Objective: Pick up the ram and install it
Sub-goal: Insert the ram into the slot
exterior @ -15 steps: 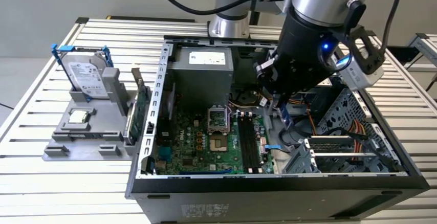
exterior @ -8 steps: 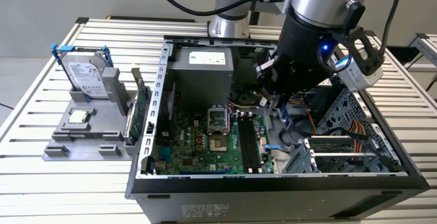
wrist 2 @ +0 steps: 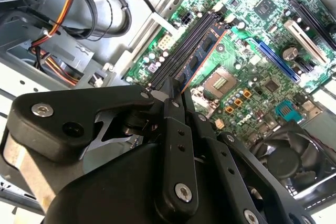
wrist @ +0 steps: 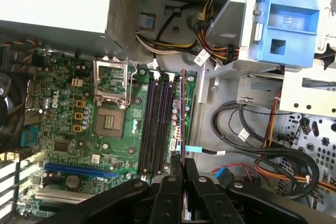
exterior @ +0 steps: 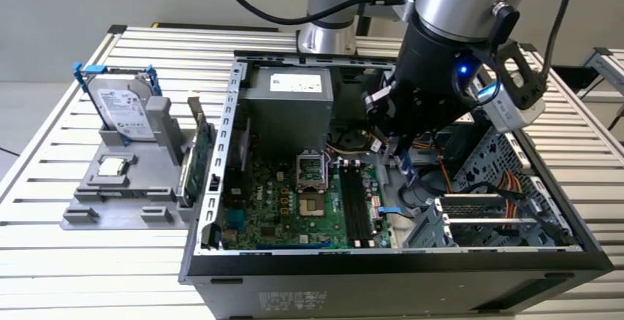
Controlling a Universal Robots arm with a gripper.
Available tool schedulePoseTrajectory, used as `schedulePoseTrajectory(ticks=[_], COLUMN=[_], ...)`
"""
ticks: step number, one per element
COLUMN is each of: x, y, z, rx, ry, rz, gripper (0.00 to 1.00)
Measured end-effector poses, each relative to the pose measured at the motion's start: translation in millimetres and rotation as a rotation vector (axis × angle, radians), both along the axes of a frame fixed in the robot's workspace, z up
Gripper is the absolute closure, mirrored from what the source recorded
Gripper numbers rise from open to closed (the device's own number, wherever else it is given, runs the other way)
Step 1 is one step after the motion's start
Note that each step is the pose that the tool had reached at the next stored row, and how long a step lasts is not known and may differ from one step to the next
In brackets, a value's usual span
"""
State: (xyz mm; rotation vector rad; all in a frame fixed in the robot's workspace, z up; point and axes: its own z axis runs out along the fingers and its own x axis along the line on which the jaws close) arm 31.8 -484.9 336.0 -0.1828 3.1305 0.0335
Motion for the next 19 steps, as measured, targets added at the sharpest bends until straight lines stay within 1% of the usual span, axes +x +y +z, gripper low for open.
schedulePoseTrajectory(ticks=[13,14,15,16,19], x=[0.0,0.0,0.0,0.0,0.0], y=[0.0,0.1,0.0,0.0,0.0], z=[-1.2,-2.0,-2.5,-2.6,-2.8], rx=[0.0002,-0.0003,-0.0049,-0.0066,-0.0073], ry=[-0.0001,-0.0002,-0.0002,-0.0002,-0.0002], rz=[0.0,0.0,0.0,0.0,0.0], gripper=[1.0,1.0,1.0,1.0,1.0])
